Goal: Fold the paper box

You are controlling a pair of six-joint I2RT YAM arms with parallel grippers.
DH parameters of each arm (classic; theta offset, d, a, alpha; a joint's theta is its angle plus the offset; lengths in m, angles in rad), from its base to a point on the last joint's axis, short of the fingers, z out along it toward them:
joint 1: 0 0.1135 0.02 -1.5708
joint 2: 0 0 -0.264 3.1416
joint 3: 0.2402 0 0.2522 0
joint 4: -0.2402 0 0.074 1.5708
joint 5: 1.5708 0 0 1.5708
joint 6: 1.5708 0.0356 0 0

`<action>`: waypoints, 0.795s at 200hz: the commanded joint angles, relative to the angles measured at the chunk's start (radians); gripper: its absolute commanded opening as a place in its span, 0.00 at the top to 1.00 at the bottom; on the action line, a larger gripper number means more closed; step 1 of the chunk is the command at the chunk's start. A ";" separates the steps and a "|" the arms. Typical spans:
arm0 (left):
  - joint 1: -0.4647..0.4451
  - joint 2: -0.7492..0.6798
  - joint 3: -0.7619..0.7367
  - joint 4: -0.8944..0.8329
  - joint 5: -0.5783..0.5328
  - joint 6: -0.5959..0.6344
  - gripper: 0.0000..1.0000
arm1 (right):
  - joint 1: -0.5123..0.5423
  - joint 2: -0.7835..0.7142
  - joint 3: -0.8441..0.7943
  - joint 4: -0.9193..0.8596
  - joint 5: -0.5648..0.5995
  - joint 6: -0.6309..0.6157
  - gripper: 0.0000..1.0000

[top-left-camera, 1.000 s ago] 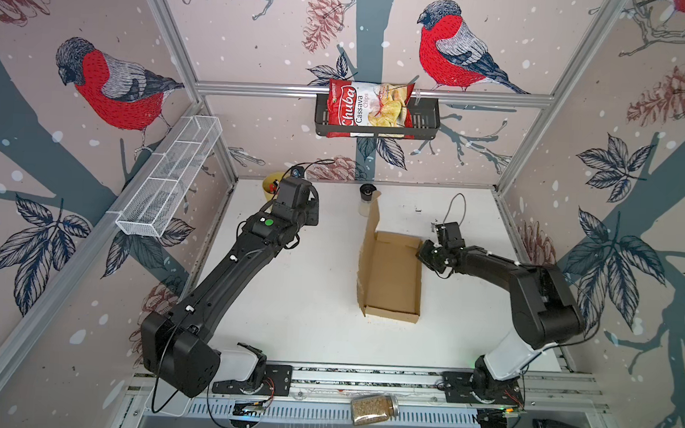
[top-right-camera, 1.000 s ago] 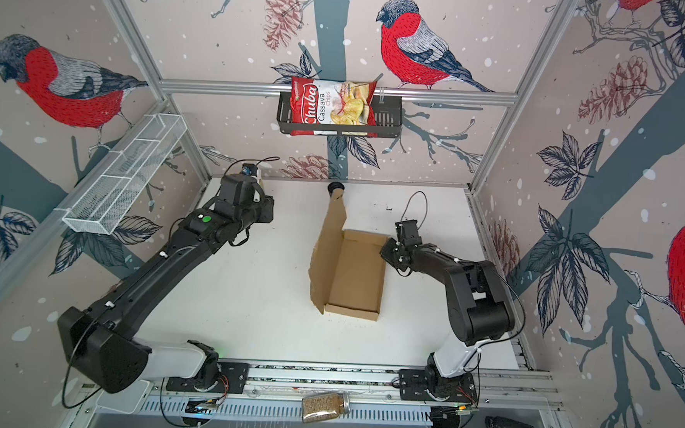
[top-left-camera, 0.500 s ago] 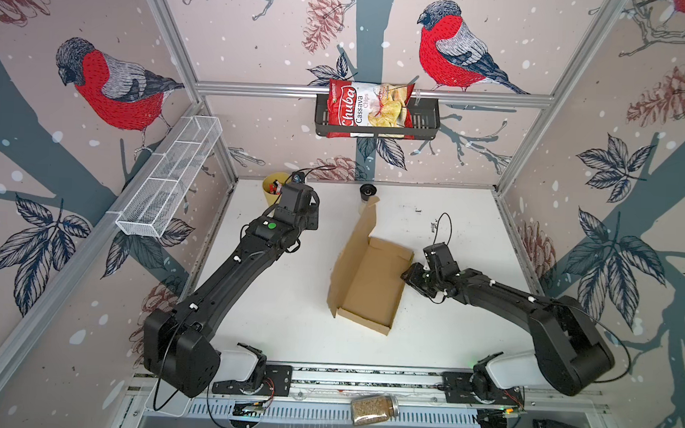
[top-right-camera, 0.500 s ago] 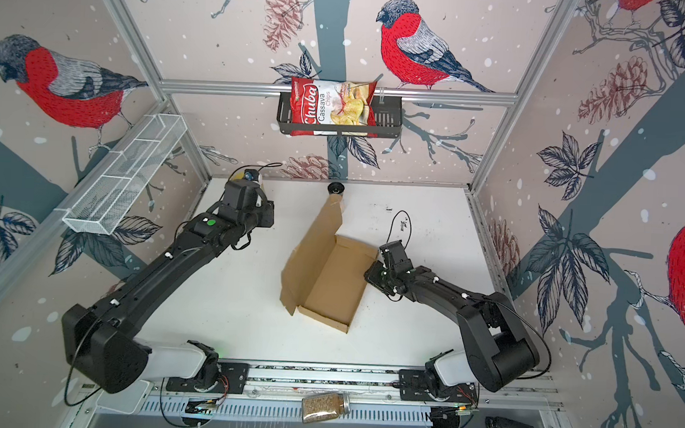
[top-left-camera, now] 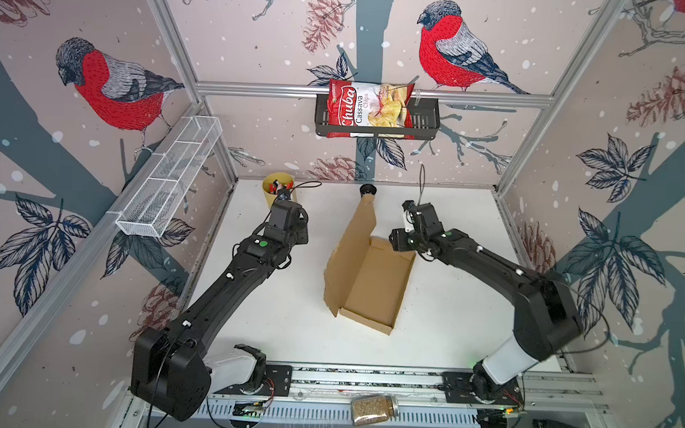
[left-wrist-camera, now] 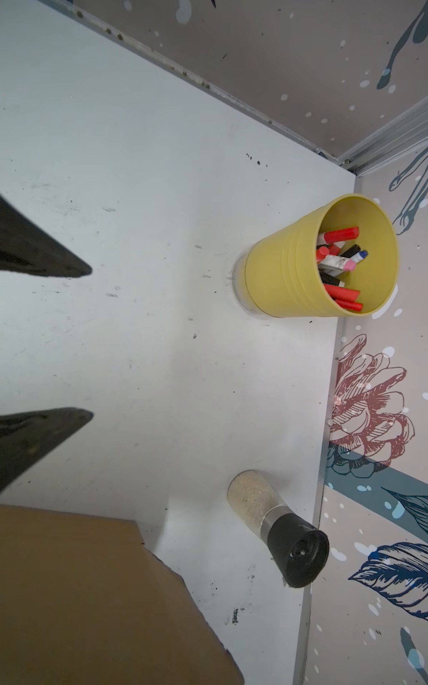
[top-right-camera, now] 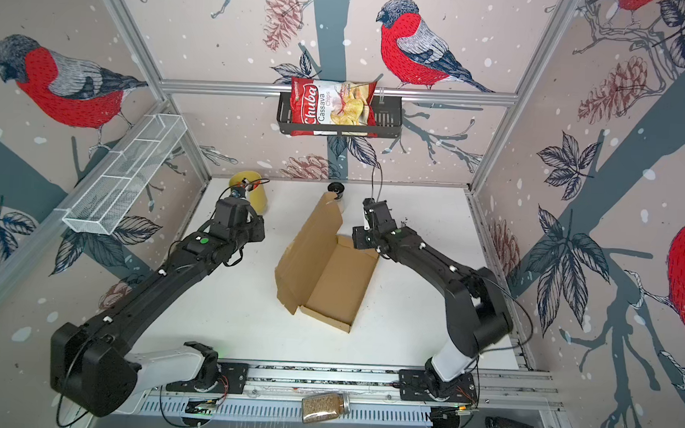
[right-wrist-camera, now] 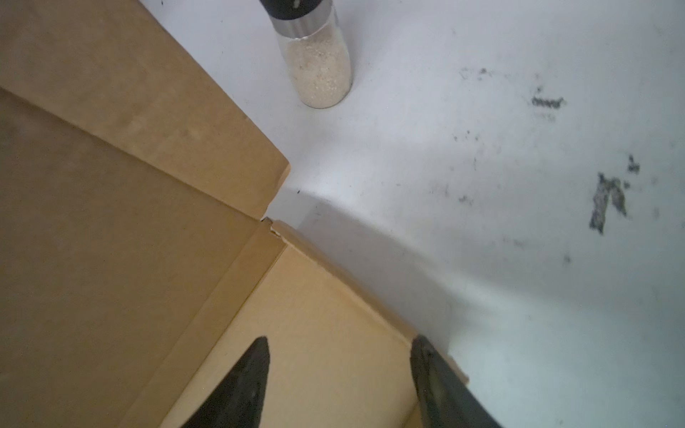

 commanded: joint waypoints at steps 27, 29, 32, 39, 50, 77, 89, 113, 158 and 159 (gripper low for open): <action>0.083 -0.031 -0.119 0.150 0.168 -0.077 0.44 | 0.000 0.174 0.150 -0.105 0.038 -0.271 0.37; 0.084 -0.034 -0.124 0.155 0.173 -0.079 0.44 | 0.001 0.180 0.154 -0.107 0.039 -0.276 0.37; 0.087 -0.037 -0.133 0.161 0.178 -0.080 0.44 | 0.001 0.188 0.160 -0.109 0.038 -0.281 0.37; 0.090 -0.044 -0.151 0.174 0.182 -0.087 0.44 | 0.001 0.208 0.171 -0.112 0.031 -0.291 0.37; 0.090 -0.054 -0.173 0.191 0.187 -0.091 0.44 | 0.001 0.237 0.186 -0.115 0.021 -0.308 0.37; 0.092 -0.072 -0.224 0.229 0.198 -0.100 0.43 | 0.003 0.312 0.223 -0.136 0.001 -0.325 0.37; 0.093 -0.079 -0.240 0.239 0.196 -0.099 0.42 | 0.004 0.336 0.238 -0.141 0.000 -0.328 0.39; 0.093 -0.089 -0.260 0.260 0.187 -0.096 0.40 | -0.002 0.360 0.256 -0.133 0.006 -0.285 0.44; 0.108 -0.117 -0.284 0.266 0.109 -0.109 0.19 | -0.059 0.345 0.232 -0.131 -0.032 -0.068 0.60; 0.108 -0.119 -0.285 0.266 0.108 -0.110 0.18 | -0.061 0.344 0.230 -0.131 -0.031 -0.065 0.60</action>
